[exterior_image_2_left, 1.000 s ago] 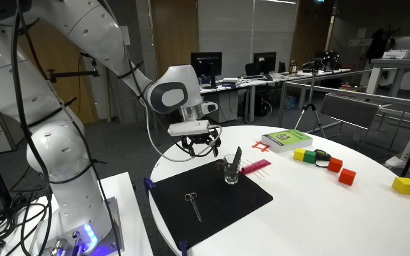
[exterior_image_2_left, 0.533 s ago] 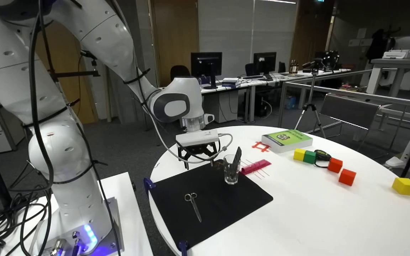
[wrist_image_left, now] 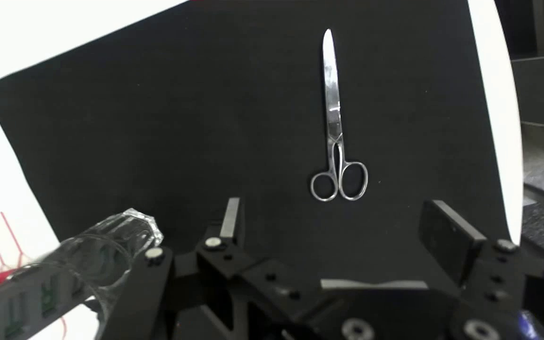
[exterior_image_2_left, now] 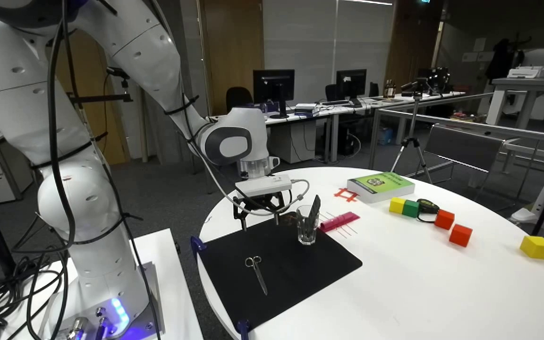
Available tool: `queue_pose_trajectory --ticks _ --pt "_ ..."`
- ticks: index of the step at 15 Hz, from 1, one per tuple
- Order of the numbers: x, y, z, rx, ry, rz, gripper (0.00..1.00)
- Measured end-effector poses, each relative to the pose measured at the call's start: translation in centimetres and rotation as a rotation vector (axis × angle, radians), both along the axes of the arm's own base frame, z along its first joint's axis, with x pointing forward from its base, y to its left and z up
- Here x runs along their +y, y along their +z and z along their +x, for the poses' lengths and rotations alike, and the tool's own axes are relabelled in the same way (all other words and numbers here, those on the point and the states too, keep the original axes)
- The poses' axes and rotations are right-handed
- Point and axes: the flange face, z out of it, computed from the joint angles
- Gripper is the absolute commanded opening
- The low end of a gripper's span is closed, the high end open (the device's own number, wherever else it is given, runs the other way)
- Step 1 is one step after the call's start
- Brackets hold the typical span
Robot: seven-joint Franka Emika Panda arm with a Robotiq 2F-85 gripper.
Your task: Put the scissors in the cup
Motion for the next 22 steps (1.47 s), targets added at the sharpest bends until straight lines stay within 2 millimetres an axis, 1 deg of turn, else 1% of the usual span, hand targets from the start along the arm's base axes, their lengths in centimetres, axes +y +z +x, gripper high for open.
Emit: queue_pose_trajectory --ticks 7,9,11,15,18,21,22 --pt "0.8 -5.0 -1.1 0.163 0.354 -0.018 1.00" --pt "1.2 -6.0 -1.3 0.190 0.442 -0.039 1.00" --pt "1.4 -6.8 -1.2 0.176 0.496 -0.069 1.00" --pt "1.3 -8.7 -1.4 0.124 0.525 -0.108 1.00" --pt "1.1 -10.2 -1.7 0.085 0.487 -0.093 1.00" --pt "0.9 -11.7 -2.1 0.082 0.452 -0.066 1.00" --pt "0.8 -12.2 -2.3 0.089 0.447 -0.061 0.97"
